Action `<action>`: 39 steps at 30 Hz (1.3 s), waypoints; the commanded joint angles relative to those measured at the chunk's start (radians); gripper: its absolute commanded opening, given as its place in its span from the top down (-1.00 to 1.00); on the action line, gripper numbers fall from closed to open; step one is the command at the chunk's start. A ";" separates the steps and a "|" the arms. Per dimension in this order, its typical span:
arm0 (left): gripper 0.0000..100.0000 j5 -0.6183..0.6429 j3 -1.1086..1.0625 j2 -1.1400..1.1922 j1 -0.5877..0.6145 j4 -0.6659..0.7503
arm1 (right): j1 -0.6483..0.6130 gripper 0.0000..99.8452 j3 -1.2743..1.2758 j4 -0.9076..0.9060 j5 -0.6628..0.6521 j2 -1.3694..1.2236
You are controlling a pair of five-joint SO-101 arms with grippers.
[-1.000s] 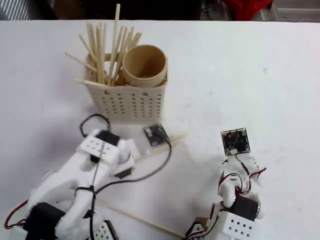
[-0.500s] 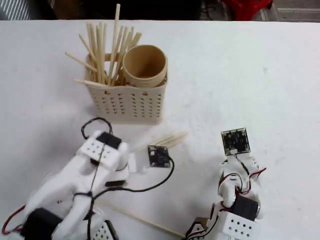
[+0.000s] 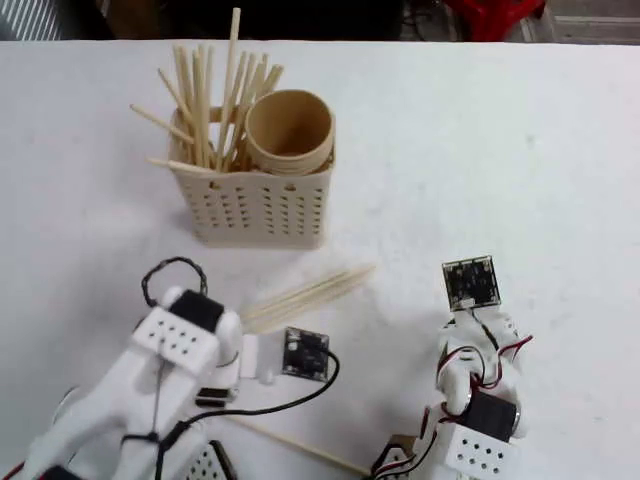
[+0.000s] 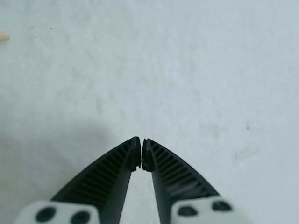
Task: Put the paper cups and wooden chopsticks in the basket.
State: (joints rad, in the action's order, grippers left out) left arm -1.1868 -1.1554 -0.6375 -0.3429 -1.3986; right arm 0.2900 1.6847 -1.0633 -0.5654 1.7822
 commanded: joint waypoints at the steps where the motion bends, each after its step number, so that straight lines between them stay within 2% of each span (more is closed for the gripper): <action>1: 0.71 -0.121 0.057 0.097 -0.002 -0.031 | 0.007 0.95 0.006 -0.002 -0.003 0.008; 7: 0.71 -0.236 0.055 0.147 -0.007 -0.044 | 0.007 0.95 0.006 -0.002 -0.003 0.008; 9: 0.71 -0.252 0.020 0.147 -0.007 0.002 | 0.007 0.95 0.006 -0.002 -0.003 0.008; 13: 0.70 -0.196 -0.069 0.143 -0.007 0.161 | 0.007 0.95 0.006 -0.002 -0.003 0.008; 19: 0.71 -0.114 -0.066 0.140 -0.008 0.173 | 0.007 0.95 0.006 -0.002 -0.003 0.008; 22: 0.74 -0.014 -0.068 0.140 -0.008 0.207 | 0.007 0.95 0.006 -0.002 -0.003 0.008; 27: 0.96 0.051 -0.066 0.140 -0.008 0.241 | 0.007 0.95 0.006 -0.002 -0.003 0.008; 31: 0.96 0.158 -0.066 0.140 -0.008 0.276 | 0.007 0.95 0.006 -0.002 -0.003 0.008; 35: 0.96 0.193 -0.060 0.139 -0.007 0.295 | 0.007 0.95 0.006 -0.002 -0.003 0.008; 39: 0.95 0.425 -0.008 0.145 -0.008 0.353 | 0.007 0.95 0.006 -0.002 -0.003 0.008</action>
State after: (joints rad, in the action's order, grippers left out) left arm -0.9244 -1.2290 -0.4933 -0.3475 -1.1546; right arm 0.2900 1.6847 -1.0633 -0.5654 1.7822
